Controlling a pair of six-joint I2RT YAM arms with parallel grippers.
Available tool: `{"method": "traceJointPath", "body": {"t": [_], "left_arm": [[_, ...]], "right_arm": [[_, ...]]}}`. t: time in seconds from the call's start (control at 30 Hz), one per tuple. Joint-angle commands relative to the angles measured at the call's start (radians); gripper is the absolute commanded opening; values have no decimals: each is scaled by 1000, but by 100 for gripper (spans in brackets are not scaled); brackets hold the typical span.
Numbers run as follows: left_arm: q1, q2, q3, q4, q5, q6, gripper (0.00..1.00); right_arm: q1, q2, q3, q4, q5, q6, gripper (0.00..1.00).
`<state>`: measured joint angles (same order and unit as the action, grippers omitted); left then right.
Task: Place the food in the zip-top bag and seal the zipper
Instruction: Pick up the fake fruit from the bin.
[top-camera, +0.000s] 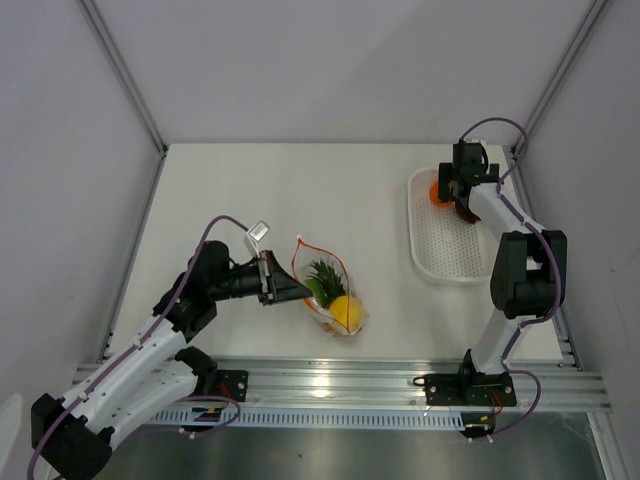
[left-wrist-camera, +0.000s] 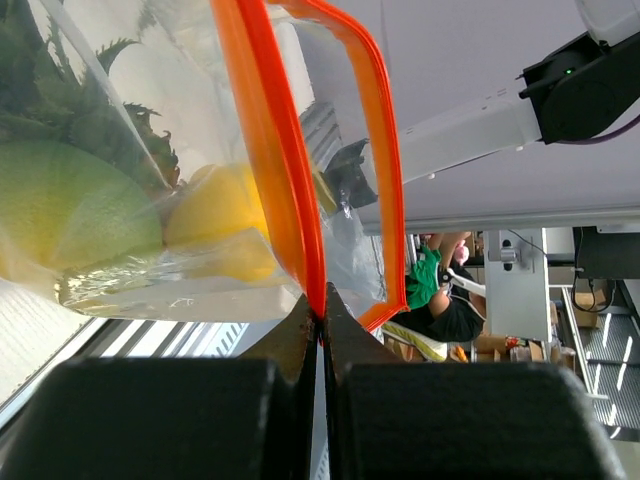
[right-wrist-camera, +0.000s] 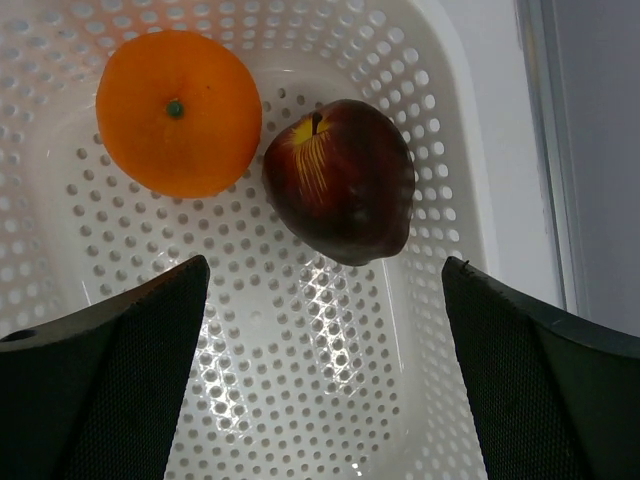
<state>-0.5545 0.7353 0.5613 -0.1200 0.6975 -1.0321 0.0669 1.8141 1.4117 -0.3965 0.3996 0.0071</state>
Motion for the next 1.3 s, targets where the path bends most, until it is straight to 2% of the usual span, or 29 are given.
{"method": "traceJointPath", "body": {"t": [0.0, 0.63, 1.03, 1.13, 1.17, 1.23, 1.27], "left_arm": [[-2, 15, -11, 63, 40, -11, 1], [-1, 53, -5, 76, 62, -3, 1], [-1, 55, 0, 71, 62, -2, 1], [-1, 49, 2, 63, 60, -2, 1], [1, 47, 2, 62, 60, 0, 1], [-1, 44, -1, 60, 60, -2, 0], [1, 42, -4, 60, 60, -2, 1]], "right_arm": [[-9, -1, 3, 93, 41, -88, 100], [-19, 188, 30, 145, 71, -148, 99], [-13, 226, -48, 297, 148, -136, 99], [-7, 206, -83, 341, 147, -133, 95], [-7, 196, -89, 350, 127, -134, 90], [-3, 192, -91, 344, 114, -136, 84], [-3, 192, -88, 338, 114, -136, 75]]}}
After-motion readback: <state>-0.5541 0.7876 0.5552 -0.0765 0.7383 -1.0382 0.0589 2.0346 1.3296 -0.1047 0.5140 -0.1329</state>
